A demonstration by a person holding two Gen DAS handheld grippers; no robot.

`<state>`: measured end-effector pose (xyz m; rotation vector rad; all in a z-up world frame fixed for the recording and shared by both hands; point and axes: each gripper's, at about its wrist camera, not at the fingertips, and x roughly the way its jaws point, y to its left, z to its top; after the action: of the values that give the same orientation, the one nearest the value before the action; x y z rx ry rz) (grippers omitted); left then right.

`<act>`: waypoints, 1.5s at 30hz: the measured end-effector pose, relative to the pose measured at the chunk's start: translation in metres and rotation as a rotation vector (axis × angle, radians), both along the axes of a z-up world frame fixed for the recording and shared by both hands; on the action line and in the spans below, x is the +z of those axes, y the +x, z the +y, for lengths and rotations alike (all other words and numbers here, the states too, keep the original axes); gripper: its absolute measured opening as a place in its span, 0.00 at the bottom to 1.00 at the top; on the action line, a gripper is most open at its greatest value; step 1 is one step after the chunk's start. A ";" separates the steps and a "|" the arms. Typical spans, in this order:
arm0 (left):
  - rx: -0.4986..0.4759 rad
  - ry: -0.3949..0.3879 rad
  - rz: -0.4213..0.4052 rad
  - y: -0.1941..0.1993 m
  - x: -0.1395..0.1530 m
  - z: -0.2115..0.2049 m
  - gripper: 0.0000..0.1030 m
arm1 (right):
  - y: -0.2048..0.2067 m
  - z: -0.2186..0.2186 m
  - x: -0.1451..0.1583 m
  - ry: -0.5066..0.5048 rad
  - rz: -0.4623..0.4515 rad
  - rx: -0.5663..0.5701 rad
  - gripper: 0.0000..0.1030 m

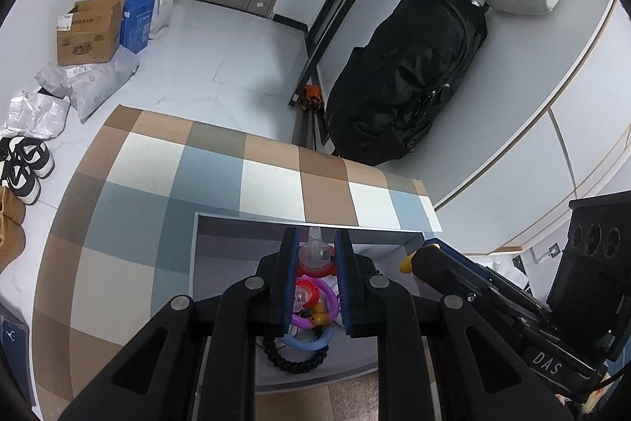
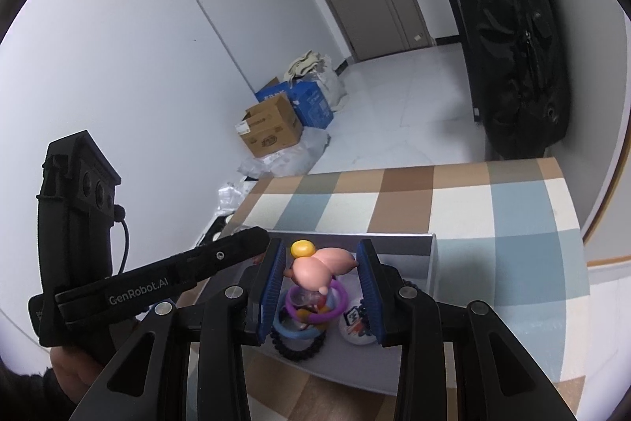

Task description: Organize jewelry

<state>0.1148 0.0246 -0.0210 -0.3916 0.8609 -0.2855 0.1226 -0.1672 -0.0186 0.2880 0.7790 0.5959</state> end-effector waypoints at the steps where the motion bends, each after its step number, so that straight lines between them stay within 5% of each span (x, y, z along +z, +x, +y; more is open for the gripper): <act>1: 0.003 0.004 0.004 0.001 -0.001 0.000 0.13 | 0.001 -0.001 -0.001 0.000 0.005 -0.004 0.35; 23: 0.020 -0.067 0.023 0.011 -0.008 0.002 0.13 | 0.009 -0.005 -0.005 0.012 0.062 -0.034 0.35; 28: -0.005 -0.155 0.014 0.009 -0.004 0.005 0.58 | 0.004 -0.007 0.003 0.016 0.014 -0.036 0.37; 30: 0.014 -0.172 -0.004 0.005 -0.003 0.006 0.72 | 0.003 -0.007 0.005 -0.004 0.008 -0.039 0.50; 37: 0.021 -0.164 0.011 0.003 -0.001 0.002 0.73 | 0.002 -0.025 0.010 -0.011 -0.015 -0.101 0.71; 45: 0.052 -0.057 -0.021 -0.013 0.008 0.002 0.73 | -0.006 -0.033 0.009 -0.022 0.001 -0.124 0.85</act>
<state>0.1021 0.0262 -0.0125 -0.4628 0.8223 -0.2663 0.1169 -0.2002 -0.0096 0.3144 0.7626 0.4703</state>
